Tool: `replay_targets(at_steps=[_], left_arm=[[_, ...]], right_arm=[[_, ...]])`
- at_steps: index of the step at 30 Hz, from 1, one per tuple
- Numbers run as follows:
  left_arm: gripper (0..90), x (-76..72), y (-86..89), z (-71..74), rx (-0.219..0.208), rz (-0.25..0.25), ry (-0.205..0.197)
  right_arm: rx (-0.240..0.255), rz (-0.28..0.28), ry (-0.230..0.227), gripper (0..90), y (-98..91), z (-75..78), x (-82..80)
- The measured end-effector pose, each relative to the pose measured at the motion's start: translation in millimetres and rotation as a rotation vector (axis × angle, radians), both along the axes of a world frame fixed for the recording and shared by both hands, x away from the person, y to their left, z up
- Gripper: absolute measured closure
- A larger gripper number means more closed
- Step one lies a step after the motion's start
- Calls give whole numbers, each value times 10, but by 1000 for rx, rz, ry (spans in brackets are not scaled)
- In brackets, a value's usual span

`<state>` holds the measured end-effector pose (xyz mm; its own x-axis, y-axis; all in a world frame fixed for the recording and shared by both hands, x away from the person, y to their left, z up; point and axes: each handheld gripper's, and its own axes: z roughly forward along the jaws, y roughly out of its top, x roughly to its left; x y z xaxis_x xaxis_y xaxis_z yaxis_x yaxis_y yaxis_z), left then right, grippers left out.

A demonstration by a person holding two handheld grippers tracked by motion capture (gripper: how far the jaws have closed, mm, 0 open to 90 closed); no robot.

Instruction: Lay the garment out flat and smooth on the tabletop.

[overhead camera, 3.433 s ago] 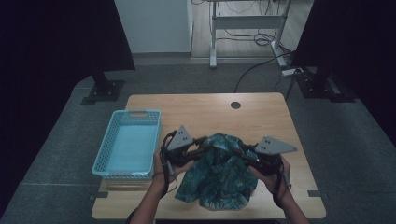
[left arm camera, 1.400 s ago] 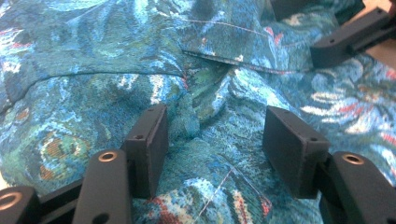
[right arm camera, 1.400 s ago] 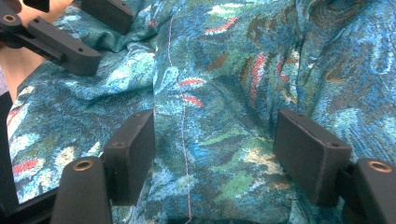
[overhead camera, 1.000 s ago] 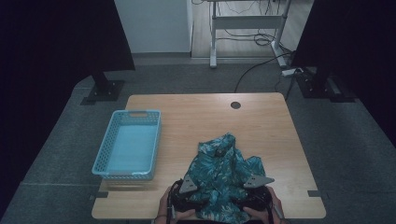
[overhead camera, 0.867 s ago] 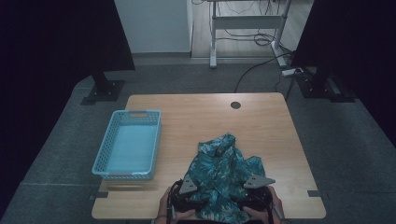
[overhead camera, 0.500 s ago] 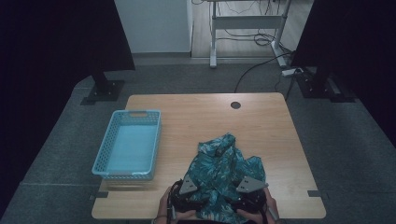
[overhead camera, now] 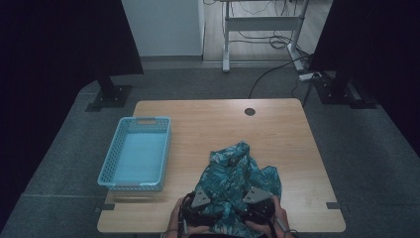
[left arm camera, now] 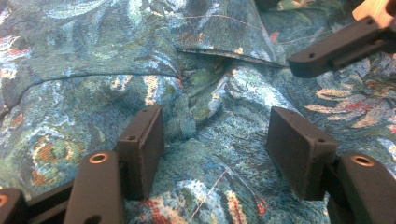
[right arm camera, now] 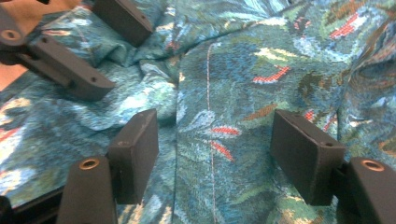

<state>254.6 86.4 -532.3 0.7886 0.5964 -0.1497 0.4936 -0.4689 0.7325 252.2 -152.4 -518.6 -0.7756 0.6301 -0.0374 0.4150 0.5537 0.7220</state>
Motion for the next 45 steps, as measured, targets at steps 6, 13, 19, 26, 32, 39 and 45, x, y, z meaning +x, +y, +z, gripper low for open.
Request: replay_targets(at_steps=[6,13,19,26,32,39,45], left_arm=[[354,4,6,-3,-10,-1,7],[355,13,17,-7,-18,-3,10],[363,21,27,-13,-22,-5,6],[374,19,22,-12,-14,-5,-2],[400,22,25,-5,0,-4,-9],[399,25,31,-7,-6,-3,-4],[409,35,43,-4,-8,-3,1]], right_arm=[[-3,-11,27,332,-14,-81,65],[-16,-14,15,362,-9,-99,67],[-37,-5,-3,640,-30,-96,67],[44,25,10,782,-94,-6,48],[95,26,1,808,-200,89,46],[139,-14,-29,848,-346,212,36],[175,-52,-56,856,-499,304,40]])
